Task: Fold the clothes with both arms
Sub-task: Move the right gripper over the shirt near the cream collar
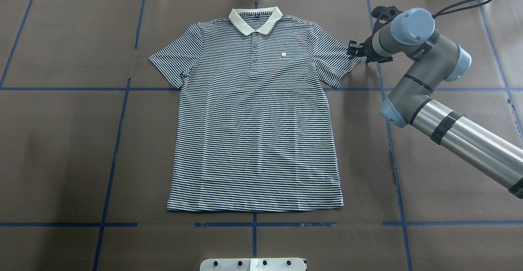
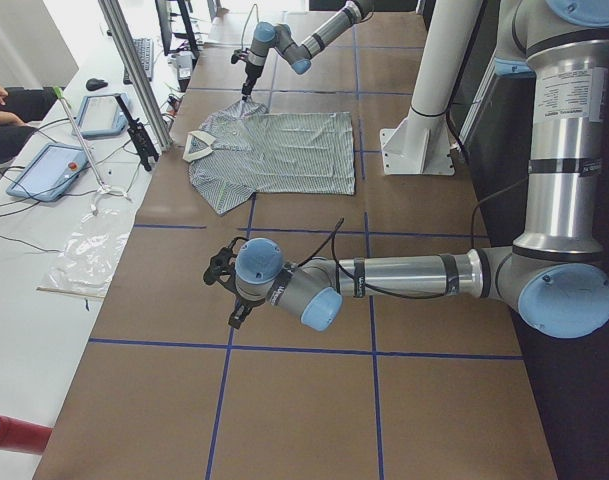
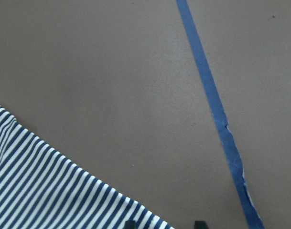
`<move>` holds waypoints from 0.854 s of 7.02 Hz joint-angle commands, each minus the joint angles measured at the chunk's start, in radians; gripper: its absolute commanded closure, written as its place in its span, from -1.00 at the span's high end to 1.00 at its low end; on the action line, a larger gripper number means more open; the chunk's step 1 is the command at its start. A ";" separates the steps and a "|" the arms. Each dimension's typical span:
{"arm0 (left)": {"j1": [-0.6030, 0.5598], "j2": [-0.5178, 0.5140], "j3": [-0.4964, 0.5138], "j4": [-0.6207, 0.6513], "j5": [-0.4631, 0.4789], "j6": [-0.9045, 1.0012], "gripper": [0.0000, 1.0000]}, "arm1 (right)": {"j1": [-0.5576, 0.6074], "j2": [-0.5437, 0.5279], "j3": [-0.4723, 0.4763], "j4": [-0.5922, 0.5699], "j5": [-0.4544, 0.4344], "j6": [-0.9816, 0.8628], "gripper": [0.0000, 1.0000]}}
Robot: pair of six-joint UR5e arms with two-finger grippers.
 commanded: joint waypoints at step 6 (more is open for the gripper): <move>0.000 0.002 -0.001 -0.024 0.000 0.000 1.00 | -0.098 0.202 -0.010 -0.027 0.004 0.130 -1.00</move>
